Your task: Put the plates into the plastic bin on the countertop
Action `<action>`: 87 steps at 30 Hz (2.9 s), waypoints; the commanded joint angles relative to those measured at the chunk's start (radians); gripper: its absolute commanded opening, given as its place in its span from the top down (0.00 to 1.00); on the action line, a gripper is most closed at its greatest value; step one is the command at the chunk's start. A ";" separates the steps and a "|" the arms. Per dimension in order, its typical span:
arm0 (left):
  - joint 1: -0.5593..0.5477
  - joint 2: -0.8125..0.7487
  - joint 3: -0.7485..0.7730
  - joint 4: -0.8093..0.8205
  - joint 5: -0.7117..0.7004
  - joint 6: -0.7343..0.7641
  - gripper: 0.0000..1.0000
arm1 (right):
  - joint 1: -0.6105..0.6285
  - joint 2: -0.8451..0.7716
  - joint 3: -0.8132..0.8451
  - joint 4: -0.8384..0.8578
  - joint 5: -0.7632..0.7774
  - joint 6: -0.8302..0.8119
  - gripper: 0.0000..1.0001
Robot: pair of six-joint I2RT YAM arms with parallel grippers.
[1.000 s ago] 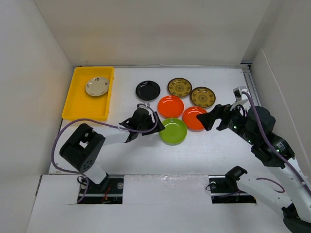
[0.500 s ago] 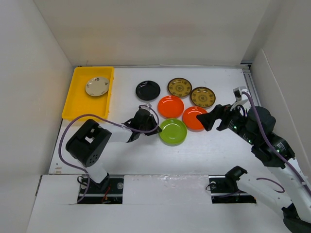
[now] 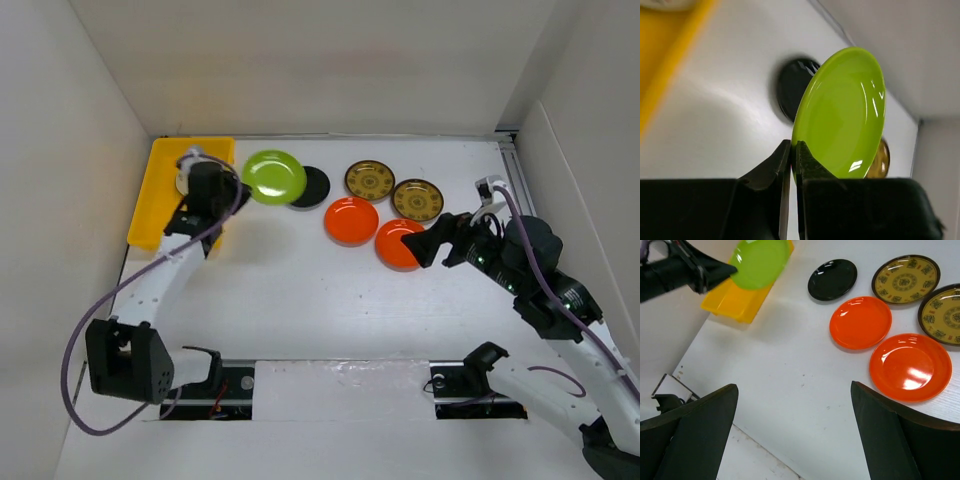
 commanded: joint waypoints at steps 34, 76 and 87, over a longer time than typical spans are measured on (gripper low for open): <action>0.320 0.407 0.468 -0.091 0.020 0.058 0.00 | 0.002 0.130 -0.052 0.208 -0.069 0.013 0.00; -0.306 0.727 0.176 0.285 0.022 -0.174 1.00 | 0.002 0.005 0.032 0.060 0.009 0.014 0.00; -0.118 0.304 0.271 0.013 -0.097 -0.080 1.00 | -0.008 -0.014 0.012 0.078 0.009 0.004 0.00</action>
